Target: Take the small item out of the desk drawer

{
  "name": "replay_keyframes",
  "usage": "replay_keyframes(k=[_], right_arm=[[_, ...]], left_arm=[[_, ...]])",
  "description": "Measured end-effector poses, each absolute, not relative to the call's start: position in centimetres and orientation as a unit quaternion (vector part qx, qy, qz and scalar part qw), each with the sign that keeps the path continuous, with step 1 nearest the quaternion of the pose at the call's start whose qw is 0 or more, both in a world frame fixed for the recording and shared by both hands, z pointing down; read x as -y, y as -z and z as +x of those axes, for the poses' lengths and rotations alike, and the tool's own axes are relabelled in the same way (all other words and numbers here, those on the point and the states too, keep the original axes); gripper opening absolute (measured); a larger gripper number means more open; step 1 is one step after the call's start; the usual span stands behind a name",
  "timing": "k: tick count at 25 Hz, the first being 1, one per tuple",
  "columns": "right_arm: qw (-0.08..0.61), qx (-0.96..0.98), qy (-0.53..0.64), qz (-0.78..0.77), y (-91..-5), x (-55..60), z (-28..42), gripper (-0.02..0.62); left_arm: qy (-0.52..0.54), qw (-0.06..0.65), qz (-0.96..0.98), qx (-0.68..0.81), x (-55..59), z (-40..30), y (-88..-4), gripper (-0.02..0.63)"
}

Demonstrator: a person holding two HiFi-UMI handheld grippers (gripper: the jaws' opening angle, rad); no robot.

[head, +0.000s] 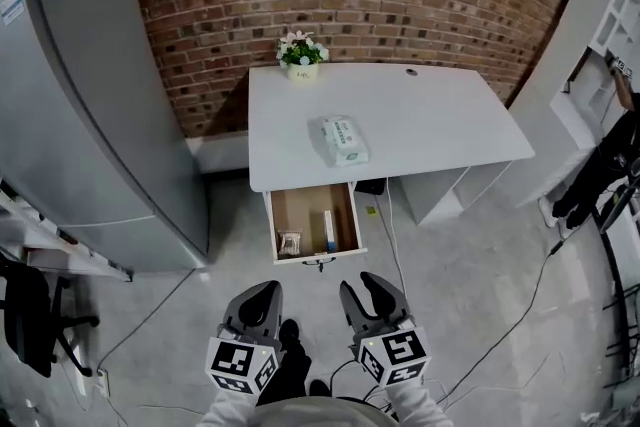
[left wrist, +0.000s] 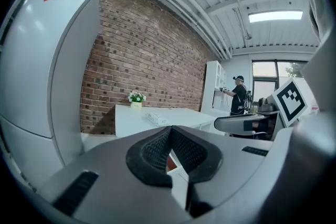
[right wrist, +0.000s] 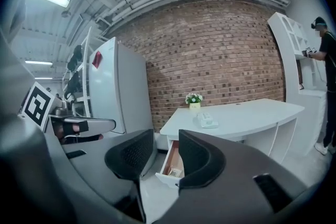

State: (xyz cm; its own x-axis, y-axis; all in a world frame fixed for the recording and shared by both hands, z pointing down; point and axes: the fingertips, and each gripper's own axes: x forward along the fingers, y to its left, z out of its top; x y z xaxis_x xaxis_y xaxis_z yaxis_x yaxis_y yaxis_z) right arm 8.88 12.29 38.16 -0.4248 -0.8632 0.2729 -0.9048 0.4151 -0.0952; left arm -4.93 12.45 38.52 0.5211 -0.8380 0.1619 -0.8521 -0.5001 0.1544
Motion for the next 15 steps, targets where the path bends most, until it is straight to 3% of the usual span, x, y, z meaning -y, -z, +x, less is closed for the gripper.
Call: replay_keyframes(k=[15], right_arm=[[0.123,0.807,-0.148,0.559,-40.8,-1.4,6.9,0.161]], left_arm=[[-0.051,0.129,0.879,0.457,-0.6,-7.2,-40.9,0.017]])
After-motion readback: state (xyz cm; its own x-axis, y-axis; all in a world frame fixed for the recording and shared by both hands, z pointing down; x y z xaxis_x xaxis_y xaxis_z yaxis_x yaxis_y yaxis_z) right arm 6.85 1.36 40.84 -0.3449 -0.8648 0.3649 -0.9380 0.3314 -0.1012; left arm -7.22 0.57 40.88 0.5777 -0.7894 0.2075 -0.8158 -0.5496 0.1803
